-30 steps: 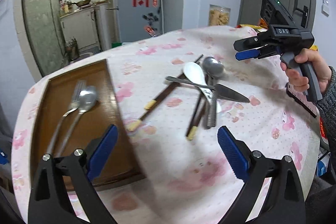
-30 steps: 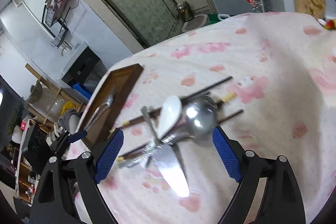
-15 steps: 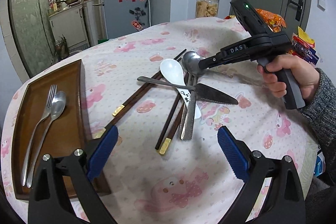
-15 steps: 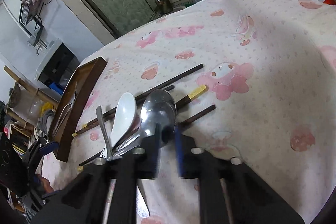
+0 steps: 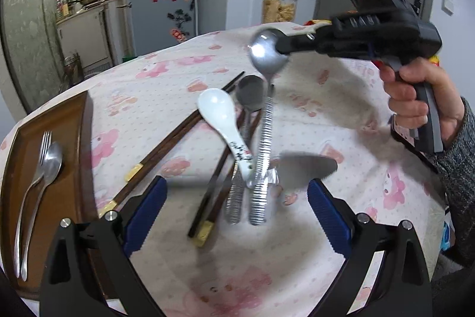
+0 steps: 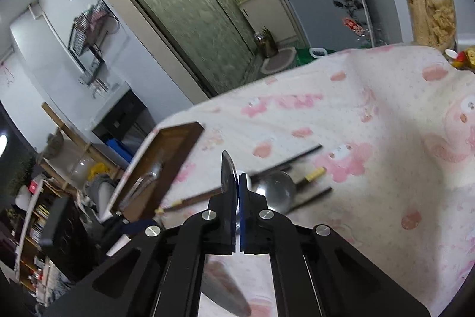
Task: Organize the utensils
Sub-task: 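Grasp the spoon with the ridged handle using the left gripper, then lower the ridged-handle spoon into the tray and open the left gripper, then grasp the white ceramic spoon by its handle with the left gripper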
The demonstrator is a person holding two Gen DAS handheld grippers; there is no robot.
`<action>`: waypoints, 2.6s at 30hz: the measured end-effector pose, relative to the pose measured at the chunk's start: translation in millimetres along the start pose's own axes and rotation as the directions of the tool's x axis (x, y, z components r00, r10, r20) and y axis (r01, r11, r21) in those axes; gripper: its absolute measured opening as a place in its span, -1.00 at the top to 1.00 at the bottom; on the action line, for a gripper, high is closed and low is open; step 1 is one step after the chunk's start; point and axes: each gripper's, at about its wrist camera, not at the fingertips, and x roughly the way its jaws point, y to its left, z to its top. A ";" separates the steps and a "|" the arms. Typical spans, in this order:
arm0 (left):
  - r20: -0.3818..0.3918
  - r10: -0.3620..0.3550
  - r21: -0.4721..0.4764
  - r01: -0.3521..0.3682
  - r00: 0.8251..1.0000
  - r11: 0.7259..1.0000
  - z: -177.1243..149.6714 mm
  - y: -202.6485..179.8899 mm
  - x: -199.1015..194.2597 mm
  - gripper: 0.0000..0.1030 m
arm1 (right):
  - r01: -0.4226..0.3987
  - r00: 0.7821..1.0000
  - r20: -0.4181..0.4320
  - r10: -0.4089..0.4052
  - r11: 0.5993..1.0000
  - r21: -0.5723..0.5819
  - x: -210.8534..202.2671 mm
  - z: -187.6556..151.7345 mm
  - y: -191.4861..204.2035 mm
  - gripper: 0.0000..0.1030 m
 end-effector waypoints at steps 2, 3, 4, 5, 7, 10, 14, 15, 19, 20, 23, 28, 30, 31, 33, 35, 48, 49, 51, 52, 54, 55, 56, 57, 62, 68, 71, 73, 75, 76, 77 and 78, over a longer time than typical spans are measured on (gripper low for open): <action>-0.010 0.014 0.010 -0.013 1.000 1.000 0.0 -2.4 1.7 -0.89 | -0.026 0.999 0.018 0.026 1.000 0.013 -1.3 4.2 2.7 0.97; -0.011 0.029 0.016 -0.029 1.000 0.999 -0.1 -2.7 0.8 -0.89 | -0.035 0.999 0.026 0.034 0.999 0.016 -1.9 5.9 4.1 0.98; -0.004 0.035 0.019 -0.035 0.999 0.999 0.2 -2.1 -1.2 -0.89 | -0.047 0.998 0.039 0.046 0.999 0.017 -3.9 8.9 6.2 0.98; 0.009 0.029 0.013 -0.029 1.000 0.999 0.8 0.0 -5.1 -0.89 | -0.057 0.997 0.044 0.056 0.998 0.016 -6.7 10.5 8.0 0.98; 0.021 0.018 -0.007 -0.018 1.000 1.000 2.8 5.6 -9.5 -0.88 | -0.092 0.995 0.046 0.091 0.995 0.026 -7.9 13.4 11.3 0.98; 0.009 0.025 -0.011 -0.025 1.000 1.000 6.0 11.8 -10.0 -0.14 | -0.101 0.994 0.042 0.101 0.995 0.016 -7.9 15.9 18.3 0.98; -0.021 0.028 -0.027 -0.028 0.999 0.999 5.2 18.8 -7.1 0.65 | -0.114 0.993 0.034 0.114 0.993 0.009 -6.0 17.0 25.9 0.97; -0.015 0.032 -0.030 -0.032 0.999 0.999 4.0 20.4 -9.3 0.68 | -0.112 0.993 0.032 0.112 0.994 0.004 -5.3 16.7 28.7 0.97; 0.008 0.038 -0.040 -0.037 0.999 0.999 -0.6 26.8 -22.9 0.69 | -0.109 0.994 0.018 0.109 0.994 -0.009 2.1 18.7 42.5 0.97; 0.010 0.039 -0.043 -0.039 0.999 0.998 -1.8 29.5 -27.3 0.69 | -0.110 0.994 0.015 0.110 0.994 -0.014 4.6 19.3 46.0 0.98; 0.016 0.057 -0.047 -0.056 0.998 0.997 -6.9 38.5 -40.6 0.70 | -0.118 0.993 -0.001 0.118 0.992 -0.033 17.8 22.9 63.3 0.98; 0.015 0.118 -0.065 -0.117 0.993 0.991 -22.3 65.5 -67.5 0.70 | -0.149 0.988 -0.050 0.146 0.987 -0.058 55.3 25.6 97.4 0.97; 0.003 0.137 -0.086 -0.136 0.991 0.987 -31.8 82.0 -77.5 0.70 | -0.166 0.984 -0.074 0.161 0.984 -0.064 73.4 25.1 110.9 0.97; -0.001 0.146 -0.095 -0.146 0.989 0.985 -35.4 88.5 -80.7 0.70 | -0.173 0.982 -0.088 0.167 0.983 -0.067 84.5 24.6 118.6 0.97; -0.012 0.171 -0.132 -0.171 0.985 0.976 -46.2 107.0 -87.6 0.69 | -0.183 0.979 -0.109 0.174 0.980 -0.074 103.0 23.2 130.6 0.97; -0.029 0.196 -0.156 -0.198 0.980 0.968 -53.9 121.5 -89.9 0.69 | -0.195 0.973 -0.136 0.184 0.979 -0.068 125.3 22.2 140.9 0.97; -0.108 0.295 -0.198 -0.312 0.949 0.929 -69.1 185.1 -83.1 0.62 | -0.138 0.960 -0.246 0.133 0.990 0.000 219.4 10.9 146.0 0.91; -0.106 0.294 -0.202 -0.310 0.950 0.929 -69.8 186.8 -83.7 0.62 | -0.134 0.960 -0.248 0.131 0.991 0.004 222.6 9.2 145.7 0.91; -0.103 0.297 -0.208 -0.313 0.949 0.927 -71.9 191.5 -85.0 0.62 | -0.132 0.959 -0.252 0.133 0.991 0.019 228.3 6.9 144.5 0.90; -0.102 0.297 -0.212 -0.312 0.950 0.926 -72.5 193.8 -84.5 0.62 | -0.127 0.959 -0.254 0.127 0.992 0.018 230.9 6.5 145.2 0.90; -0.098 0.286 -0.224 -0.301 0.953 0.927 -74.4 198.4 -83.7 0.60 | -0.114 0.961 -0.254 0.112 0.993 0.007 233.7 6.9 146.9 0.86; -0.089 0.282 -0.233 -0.295 0.955 0.927 -74.8 199.8 -84.7 0.58 | -0.110 0.961 -0.255 0.107 0.994 0.004 234.2 7.1 147.6 0.83; -0.085 0.281 -0.237 -0.293 0.956 0.926 -74.6 200.1 -85.9 0.58 | -0.104 0.962 -0.256 0.101 0.995 -0.001 233.9 6.7 149.1 0.81; -0.082 0.287 -0.238 -0.299 0.954 0.924 -74.6 199.8 -87.3 0.58 | -0.107 0.961 -0.256 0.104 0.994 0.000 232.6 6.4 149.8 0.75; -0.085 0.297 -0.225 -0.309 0.951 0.924 -75.1 195.1 -89.0 0.56 | -0.113 0.967 -0.229 0.108 0.994 -0.009 213.1 9.0 150.3 0.07; -0.075 0.299 -0.238 -0.308 0.951 0.921 -77.0 189.5 -94.9 0.02 | -0.097 0.983 -0.156 0.093 0.995 -0.017 145.9 18.7 124.0 -0.16; -0.063 0.295 -0.232 -0.302 0.953 0.925 -78.7 183.1 -101.9 -0.16 | -0.062 0.991 -0.122 0.059 0.998 -0.023 109.6 22.3 102.8 -0.19; -0.053 0.298 -0.228 -0.302 0.953 0.926 -79.1 178.2 -106.7 -0.43 | -0.025 0.995 -0.100 0.023 0.999 -0.023 85.1 22.3 85.4 -0.24; -0.041 0.351 -0.218 -0.352 0.935 0.911 -79.2 172.9 -112.9 -0.71 | -0.005 0.996 -0.093 0.004 1.000 -0.012 70.2 19.3 70.6 -0.25; -0.036 0.353 -0.217 -0.352 0.935 0.910 -79.3 171.5 -114.9 -0.72 | 0.006 0.996 -0.091 -0.007 1.000 -0.006 64.2 17.2 62.7 -0.25; -0.033 0.348 -0.220 -0.346 0.937 0.912 -79.1 170.5 -116.8 -0.77 | 0.015 0.996 -0.092 -0.014 1.000 0.001 60.1 14.5 56.1 -0.25; -0.029 0.349 -0.223 -0.347 0.937 0.911 -78.8 169.8 -118.6 -0.82 | 0.019 0.995 -0.095 -0.019 1.000 0.005 58.2 11.9 52.1 -0.25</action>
